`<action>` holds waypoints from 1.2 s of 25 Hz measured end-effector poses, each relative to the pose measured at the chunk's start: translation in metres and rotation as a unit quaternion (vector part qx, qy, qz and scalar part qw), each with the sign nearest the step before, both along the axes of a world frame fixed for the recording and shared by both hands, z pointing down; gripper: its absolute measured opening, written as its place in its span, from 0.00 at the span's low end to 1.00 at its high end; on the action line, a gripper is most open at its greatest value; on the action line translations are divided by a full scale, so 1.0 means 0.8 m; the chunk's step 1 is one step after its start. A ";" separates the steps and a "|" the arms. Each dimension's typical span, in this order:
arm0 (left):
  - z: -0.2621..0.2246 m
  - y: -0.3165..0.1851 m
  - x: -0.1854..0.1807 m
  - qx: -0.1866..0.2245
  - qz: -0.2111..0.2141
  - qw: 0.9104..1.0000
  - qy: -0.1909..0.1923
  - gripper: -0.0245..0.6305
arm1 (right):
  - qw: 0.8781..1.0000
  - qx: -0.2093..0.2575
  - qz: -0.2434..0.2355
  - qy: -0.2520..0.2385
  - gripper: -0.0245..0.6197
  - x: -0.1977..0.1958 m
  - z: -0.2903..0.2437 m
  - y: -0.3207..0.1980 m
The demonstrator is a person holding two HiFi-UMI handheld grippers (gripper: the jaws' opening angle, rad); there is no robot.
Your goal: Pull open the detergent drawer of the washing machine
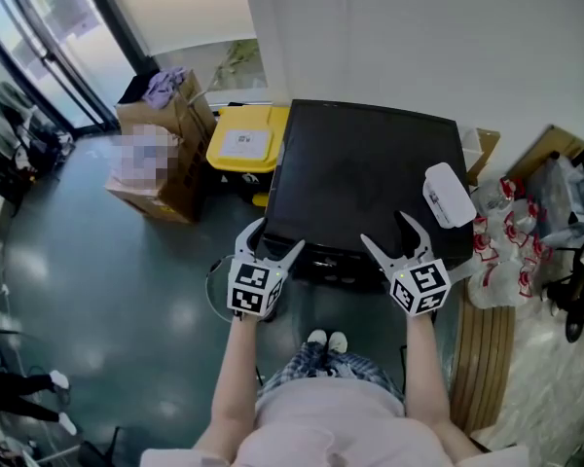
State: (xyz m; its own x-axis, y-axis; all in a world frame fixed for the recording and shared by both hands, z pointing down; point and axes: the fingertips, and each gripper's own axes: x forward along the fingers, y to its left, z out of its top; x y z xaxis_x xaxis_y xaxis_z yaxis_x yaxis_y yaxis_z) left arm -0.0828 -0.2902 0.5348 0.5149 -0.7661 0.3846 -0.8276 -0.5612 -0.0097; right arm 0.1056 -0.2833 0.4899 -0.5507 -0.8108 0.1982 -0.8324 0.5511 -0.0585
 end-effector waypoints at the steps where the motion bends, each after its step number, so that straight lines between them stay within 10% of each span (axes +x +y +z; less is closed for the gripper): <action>1: 0.007 -0.002 0.001 -0.009 0.013 1.000 -0.012 0.59 | 1.000 -0.006 -0.016 0.010 0.61 -0.011 0.003 -0.003; 8: 0.047 0.002 0.017 -0.075 0.113 0.987 -0.090 0.59 | 0.984 -0.046 -0.142 0.096 0.61 -0.089 0.038 -0.004; 16: 0.096 0.021 0.021 -0.135 0.203 0.955 -0.170 0.59 | 0.936 -0.111 -0.273 0.190 0.54 -0.155 0.104 0.026; 30: 0.148 0.047 0.025 -0.187 0.275 0.906 -0.264 0.59 | 0.866 -0.174 -0.351 0.310 0.48 -0.181 0.184 0.062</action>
